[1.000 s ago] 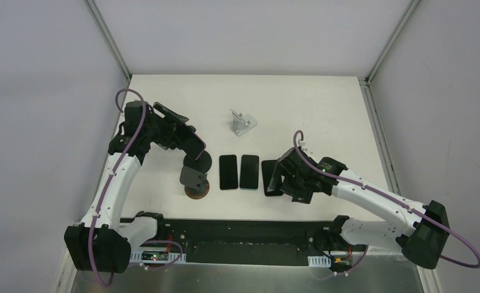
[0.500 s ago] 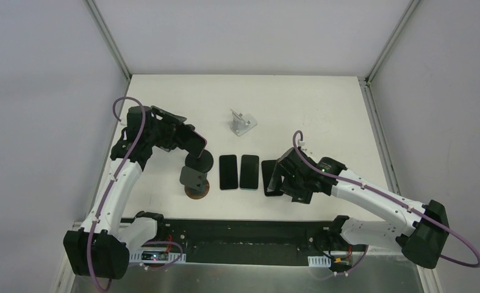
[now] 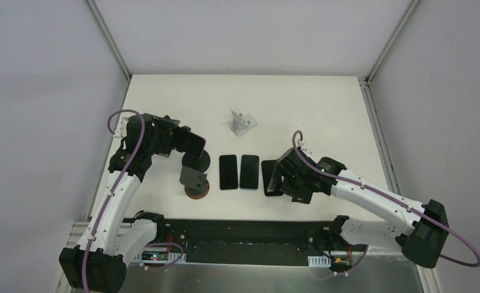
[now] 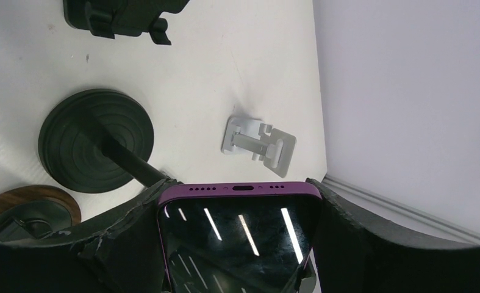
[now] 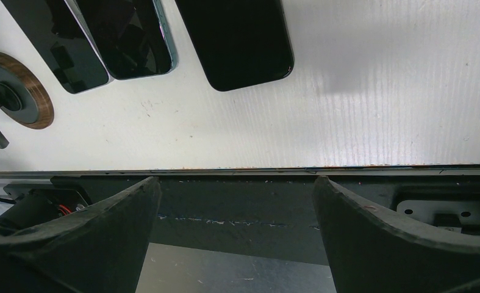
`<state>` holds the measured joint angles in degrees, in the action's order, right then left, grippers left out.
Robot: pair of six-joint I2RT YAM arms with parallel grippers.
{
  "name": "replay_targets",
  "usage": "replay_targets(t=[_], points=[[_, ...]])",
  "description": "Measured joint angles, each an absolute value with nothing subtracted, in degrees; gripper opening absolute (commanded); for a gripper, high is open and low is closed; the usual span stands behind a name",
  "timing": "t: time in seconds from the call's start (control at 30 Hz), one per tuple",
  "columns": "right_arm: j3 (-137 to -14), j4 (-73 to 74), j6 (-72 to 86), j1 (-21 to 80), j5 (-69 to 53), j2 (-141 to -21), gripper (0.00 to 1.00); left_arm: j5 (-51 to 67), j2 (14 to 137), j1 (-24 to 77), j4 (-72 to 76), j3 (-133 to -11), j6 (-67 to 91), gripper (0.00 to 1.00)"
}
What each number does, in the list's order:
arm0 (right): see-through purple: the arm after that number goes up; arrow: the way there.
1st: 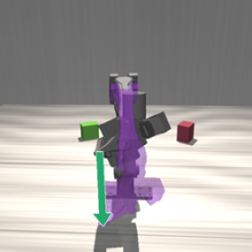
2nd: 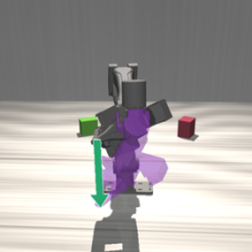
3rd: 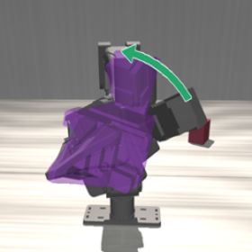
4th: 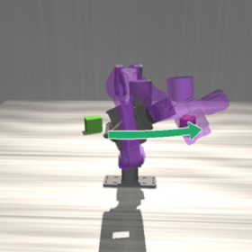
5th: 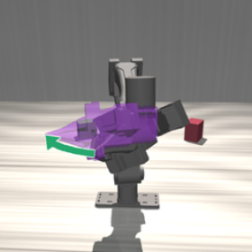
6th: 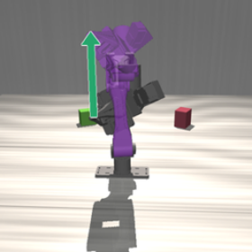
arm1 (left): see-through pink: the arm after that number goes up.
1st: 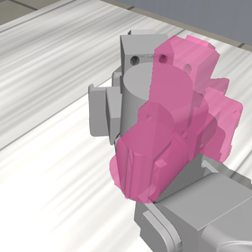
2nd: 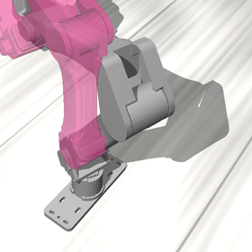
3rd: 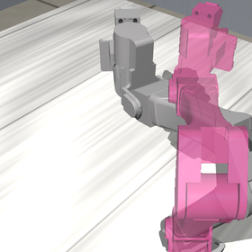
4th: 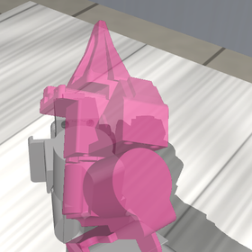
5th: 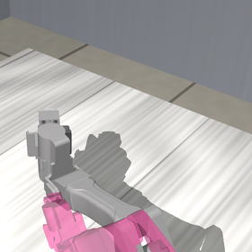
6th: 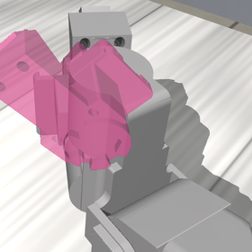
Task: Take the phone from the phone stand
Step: Move the phone stand with the phone to the center of the board.
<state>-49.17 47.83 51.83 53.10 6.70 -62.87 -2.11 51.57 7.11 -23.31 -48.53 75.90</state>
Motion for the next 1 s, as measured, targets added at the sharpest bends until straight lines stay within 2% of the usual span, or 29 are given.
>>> replay_targets(t=[0.03,0.13,0.37,1.0], points=[[-49.2,47.9,51.8,53.1,6.7,-62.9,0.98,-2.4,51.4,7.2,-23.3,-48.4,76.2,0.42],[-49.2,47.8,51.8,53.1,6.7,-62.9,0.99,-3.3,51.3,7.2,-23.4,-48.2,77.1,0.65],[-49.2,47.8,51.8,53.1,6.8,-62.9,0.99,-3.6,51.5,7.2,-23.9,-48.2,76.5,0.97],[-50.9,48.9,51.5,53.1,6.8,-63.4,0.98,-4.3,51.4,7.2,-30.0,-55.8,65.5,0.99]])
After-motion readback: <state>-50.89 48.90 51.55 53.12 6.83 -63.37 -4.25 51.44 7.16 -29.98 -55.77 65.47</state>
